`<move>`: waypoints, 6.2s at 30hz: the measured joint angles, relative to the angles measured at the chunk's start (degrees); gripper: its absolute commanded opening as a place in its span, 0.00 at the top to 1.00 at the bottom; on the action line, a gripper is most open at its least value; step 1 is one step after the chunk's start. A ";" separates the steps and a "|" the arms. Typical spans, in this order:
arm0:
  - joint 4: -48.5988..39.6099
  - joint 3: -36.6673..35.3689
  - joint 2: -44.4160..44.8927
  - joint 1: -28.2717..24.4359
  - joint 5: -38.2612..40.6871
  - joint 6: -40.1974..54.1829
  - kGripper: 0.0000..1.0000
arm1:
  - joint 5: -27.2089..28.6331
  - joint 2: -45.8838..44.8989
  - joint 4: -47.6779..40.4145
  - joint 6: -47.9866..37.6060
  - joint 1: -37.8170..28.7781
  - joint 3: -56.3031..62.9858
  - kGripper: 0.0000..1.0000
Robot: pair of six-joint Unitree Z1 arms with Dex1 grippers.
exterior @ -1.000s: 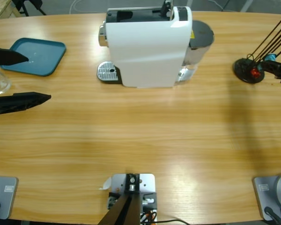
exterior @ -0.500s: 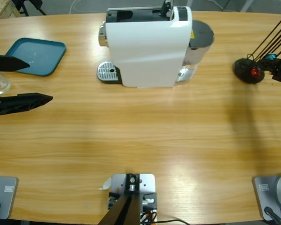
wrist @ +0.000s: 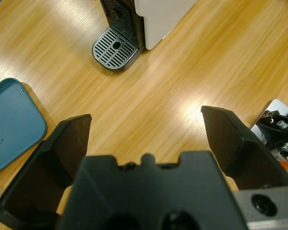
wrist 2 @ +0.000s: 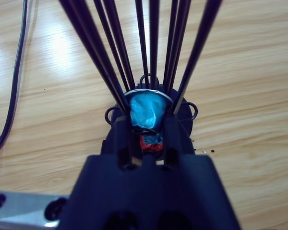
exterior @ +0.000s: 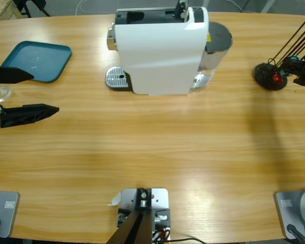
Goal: Pour coffee
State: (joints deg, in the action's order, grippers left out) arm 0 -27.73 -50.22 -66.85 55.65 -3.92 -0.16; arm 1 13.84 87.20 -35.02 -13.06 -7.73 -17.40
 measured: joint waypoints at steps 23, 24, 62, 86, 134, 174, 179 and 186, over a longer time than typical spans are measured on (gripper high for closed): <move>2.36 1.10 -0.67 0.00 0.00 -1.36 0.00 | -0.24 -3.79 -0.48 2.21 0.20 1.86 1.00; 2.38 1.21 -0.67 0.00 0.00 -1.42 0.00 | -0.33 -3.92 -0.48 2.33 0.20 1.86 1.00; 8.40 4.79 -1.33 0.12 0.02 -3.22 0.00 | -3.56 -13.24 13.70 -0.53 -0.87 -3.66 0.40; 8.82 5.83 -1.63 0.42 0.02 -3.70 0.00 | -1.73 -5.06 10.27 -0.51 -0.88 -3.40 0.75; 9.94 7.85 -1.07 0.42 0.04 -4.47 0.00 | 1.62 -13.75 14.43 2.35 -0.87 -5.42 1.00; -6.83 2.89 5.50 1.73 2.22 2.44 0.00 | -15.52 -19.80 44.92 23.29 -42.14 -35.19 1.00; -8.17 2.88 6.80 1.72 2.22 2.80 0.00 | -14.83 -9.15 44.29 25.65 -48.22 -42.40 1.00; -8.17 2.80 6.86 1.74 2.22 2.80 0.00 | -8.81 4.88 44.19 36.59 -49.51 -55.86 1.00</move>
State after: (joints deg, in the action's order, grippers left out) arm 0 -35.89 -47.42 -59.98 57.39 -1.69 2.64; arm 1 5.03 92.08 9.16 23.53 -57.24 -73.26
